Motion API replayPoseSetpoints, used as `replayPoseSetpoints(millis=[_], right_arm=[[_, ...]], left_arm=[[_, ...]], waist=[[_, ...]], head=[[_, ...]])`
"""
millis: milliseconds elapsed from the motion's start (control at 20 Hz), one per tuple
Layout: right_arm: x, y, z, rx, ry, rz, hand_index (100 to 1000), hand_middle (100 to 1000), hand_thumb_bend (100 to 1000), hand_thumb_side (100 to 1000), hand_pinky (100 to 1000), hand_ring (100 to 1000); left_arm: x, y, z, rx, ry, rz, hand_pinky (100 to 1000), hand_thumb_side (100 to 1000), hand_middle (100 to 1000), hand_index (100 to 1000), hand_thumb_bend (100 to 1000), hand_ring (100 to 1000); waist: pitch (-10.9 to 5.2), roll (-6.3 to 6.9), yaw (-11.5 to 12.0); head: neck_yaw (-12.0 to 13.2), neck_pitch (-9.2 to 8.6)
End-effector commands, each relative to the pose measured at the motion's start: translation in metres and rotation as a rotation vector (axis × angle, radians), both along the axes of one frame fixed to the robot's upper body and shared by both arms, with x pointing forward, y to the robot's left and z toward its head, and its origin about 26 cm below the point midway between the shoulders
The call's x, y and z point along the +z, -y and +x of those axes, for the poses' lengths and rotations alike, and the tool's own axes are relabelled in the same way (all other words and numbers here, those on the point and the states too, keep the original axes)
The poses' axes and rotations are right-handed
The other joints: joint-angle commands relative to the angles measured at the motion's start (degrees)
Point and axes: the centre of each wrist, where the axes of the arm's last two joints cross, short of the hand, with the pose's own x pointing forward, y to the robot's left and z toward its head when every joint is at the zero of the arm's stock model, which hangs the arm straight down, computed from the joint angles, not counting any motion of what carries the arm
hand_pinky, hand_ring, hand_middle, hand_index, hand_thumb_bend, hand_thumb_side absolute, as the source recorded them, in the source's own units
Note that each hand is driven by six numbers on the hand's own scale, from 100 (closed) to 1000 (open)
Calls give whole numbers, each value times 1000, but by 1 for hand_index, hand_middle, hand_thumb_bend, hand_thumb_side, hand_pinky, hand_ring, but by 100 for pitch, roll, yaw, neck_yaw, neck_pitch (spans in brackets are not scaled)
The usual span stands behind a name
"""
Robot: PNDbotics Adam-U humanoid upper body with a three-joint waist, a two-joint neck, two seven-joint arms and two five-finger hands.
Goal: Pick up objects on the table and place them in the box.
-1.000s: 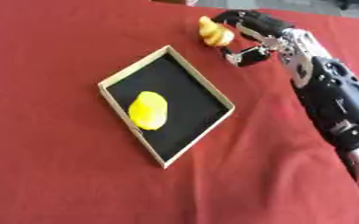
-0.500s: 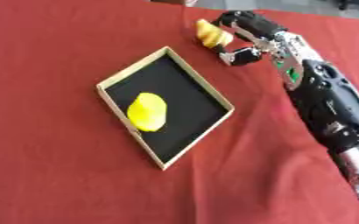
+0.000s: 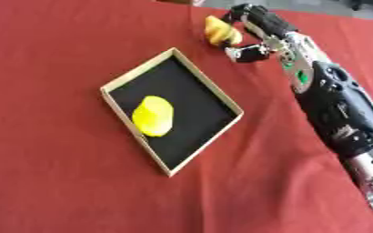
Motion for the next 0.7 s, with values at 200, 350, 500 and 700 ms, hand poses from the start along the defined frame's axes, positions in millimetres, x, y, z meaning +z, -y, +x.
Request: replayPoseSetpoints(millis=[200, 350, 500, 700], right_arm=[[41, 2, -14, 98, 106, 33, 512, 440, 100, 170, 790, 696], [54, -1, -24, 173, 131, -1, 517, 445, 100, 150, 788, 687], [64, -11, -38, 271, 139, -56, 521, 448, 100, 154, 789, 682], [72, -24, -52, 359, 120, -96, 522, 450, 100, 155, 791, 680]], left_arm=[[6, -1, -3, -1, 15, 18, 862, 714, 809, 889, 100, 697], [5, -2, -4, 5, 12, 21, 862, 713, 809, 889, 100, 697], [5, -3, -4, 7, 11, 23, 862, 712, 809, 889, 100, 698], [5, -3, -4, 7, 11, 25, 862, 711, 809, 889, 100, 698]], waist=[[-252, 70, -66], [-297, 76, -105], [-323, 84, -134], [-334, 92, -142]], head=[[24, -2], [47, 27], [62, 51], [67, 65]])
